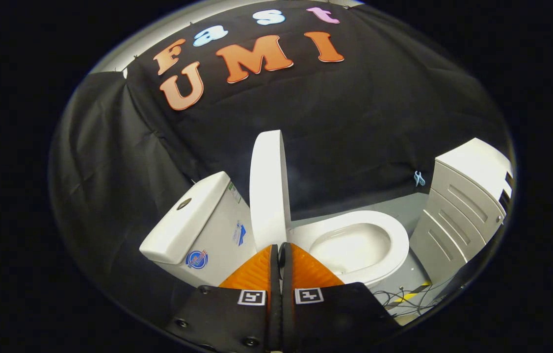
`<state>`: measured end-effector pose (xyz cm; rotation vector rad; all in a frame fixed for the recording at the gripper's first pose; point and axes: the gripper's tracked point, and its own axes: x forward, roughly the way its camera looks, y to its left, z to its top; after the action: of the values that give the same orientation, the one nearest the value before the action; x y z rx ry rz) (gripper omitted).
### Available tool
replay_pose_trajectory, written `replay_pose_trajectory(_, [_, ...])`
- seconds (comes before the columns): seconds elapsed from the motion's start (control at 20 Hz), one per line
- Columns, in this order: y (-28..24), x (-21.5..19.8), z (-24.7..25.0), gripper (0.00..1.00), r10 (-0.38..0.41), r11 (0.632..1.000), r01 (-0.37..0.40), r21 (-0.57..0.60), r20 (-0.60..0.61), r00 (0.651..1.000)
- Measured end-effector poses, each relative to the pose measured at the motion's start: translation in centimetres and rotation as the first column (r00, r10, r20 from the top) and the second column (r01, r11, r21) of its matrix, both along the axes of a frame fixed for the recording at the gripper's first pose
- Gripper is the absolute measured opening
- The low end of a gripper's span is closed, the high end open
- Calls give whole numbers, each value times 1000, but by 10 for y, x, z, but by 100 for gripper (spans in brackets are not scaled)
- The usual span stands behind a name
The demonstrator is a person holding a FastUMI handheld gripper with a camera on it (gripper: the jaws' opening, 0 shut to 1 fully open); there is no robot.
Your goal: Open the toilet lid.
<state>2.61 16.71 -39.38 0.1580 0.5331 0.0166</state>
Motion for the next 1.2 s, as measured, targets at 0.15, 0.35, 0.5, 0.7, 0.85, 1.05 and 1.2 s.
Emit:
replay_pose_trajectory(0.15, [18, 1, 1, 8, 23, 999, -23, -23, 6, 1000])
replay_pose_trajectory(0.35, [39, 3, 4, 8, 37, 999, -37, -38, 14, 999])
replay_pose_trajectory(0.5, [52, 2, 4, 8, 46, 997, -45, -66, 26, 999])
replay_pose_trajectory(0.7, [72, 4, 3, 8, 76, 993, -72, -96, 32, 997])
replay_pose_trajectory(0.85, [89, 4, 2, 8, 108, 986, -102, -130, 40, 993])
replay_pose_trajectory(1.05, [109, 3, -2, 8, 138, 981, -130, -145, 41, 990])
replay_pose_trajectory(1.2, [120, 3, -5, 8, 148, 980, -143, -136, 32, 988])
